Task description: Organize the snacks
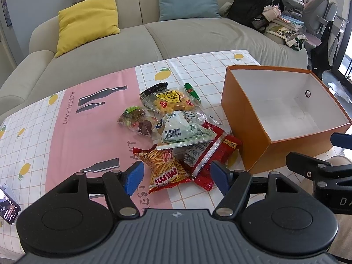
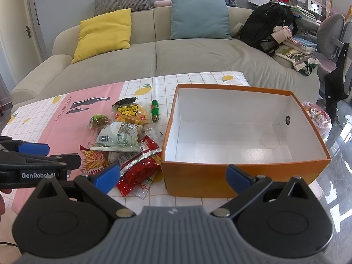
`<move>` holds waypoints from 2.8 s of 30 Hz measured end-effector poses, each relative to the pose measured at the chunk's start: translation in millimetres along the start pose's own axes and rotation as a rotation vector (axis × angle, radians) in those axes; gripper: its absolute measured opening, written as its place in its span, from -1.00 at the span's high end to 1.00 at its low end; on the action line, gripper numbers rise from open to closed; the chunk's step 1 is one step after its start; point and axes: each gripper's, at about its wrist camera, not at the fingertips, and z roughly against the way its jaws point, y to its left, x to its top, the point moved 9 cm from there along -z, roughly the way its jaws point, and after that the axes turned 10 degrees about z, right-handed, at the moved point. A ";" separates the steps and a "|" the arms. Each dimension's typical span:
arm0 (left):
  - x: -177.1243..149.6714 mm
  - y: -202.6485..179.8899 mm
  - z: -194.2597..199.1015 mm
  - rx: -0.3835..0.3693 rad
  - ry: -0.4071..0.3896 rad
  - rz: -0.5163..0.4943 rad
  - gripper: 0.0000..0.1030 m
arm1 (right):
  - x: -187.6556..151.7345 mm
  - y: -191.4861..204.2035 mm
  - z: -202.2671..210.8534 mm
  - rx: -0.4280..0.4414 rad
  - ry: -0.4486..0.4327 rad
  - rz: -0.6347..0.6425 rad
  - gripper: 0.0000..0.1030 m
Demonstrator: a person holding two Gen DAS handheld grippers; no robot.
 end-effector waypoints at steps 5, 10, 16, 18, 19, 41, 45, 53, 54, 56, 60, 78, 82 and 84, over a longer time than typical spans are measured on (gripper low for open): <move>-1.6 -1.3 0.4 -0.002 0.002 0.000 -0.58 | -0.8 0.0 0.5 -0.001 0.000 -0.001 -0.94; -1.7 -2.3 0.8 -0.002 0.006 0.001 -0.58 | -1.2 -0.4 0.5 0.001 0.002 -0.001 -0.94; -1.1 -3.4 0.0 -0.005 0.011 -0.003 -0.58 | -1.1 -1.2 0.7 0.000 0.005 -0.004 -0.94; -1.5 -3.4 0.2 -0.006 0.012 -0.002 -0.58 | -0.9 -1.1 0.8 -0.001 0.006 -0.005 -0.94; -1.9 -3.6 0.4 -0.006 0.012 -0.002 -0.58 | -0.9 -1.1 0.8 -0.002 0.007 -0.005 -0.94; -3.3 -6.3 1.7 -0.008 0.013 -0.002 -0.58 | -2.2 -1.6 -0.8 0.000 0.021 -0.001 -0.94; -2.9 -6.1 1.6 -0.008 0.014 -0.002 -0.58 | -2.3 -1.3 -1.0 0.000 0.020 -0.002 -0.94; -1.8 0.0 0.9 -0.043 0.044 0.023 -0.58 | -2.5 8.0 -7.6 0.016 0.019 0.011 -0.93; -1.1 2.3 0.6 -0.055 0.056 0.033 -0.58 | -1.3 10.6 -8.4 0.017 0.017 0.017 -0.88; 0.8 6.3 0.0 -0.078 0.073 0.048 -0.52 | 1.0 15.5 -9.9 0.017 0.011 0.035 -0.66; 9.0 14.1 -3.0 -0.094 0.079 0.047 -0.40 | 9.9 28.0 -15.4 0.042 -0.006 0.075 -0.46; 11.3 57.6 -84.1 -0.097 0.273 0.269 -0.41 | 33.6 90.7 -113.1 0.171 0.043 0.405 -0.29; 8.4 61.9 -101.2 -0.089 0.305 0.316 -0.40 | 30.9 103.9 -133.6 0.171 0.053 0.500 -0.29; 6.6 64.3 -110.4 -0.085 0.326 0.351 -0.40 | 30.0 107.6 -141.4 0.170 0.055 0.528 -0.29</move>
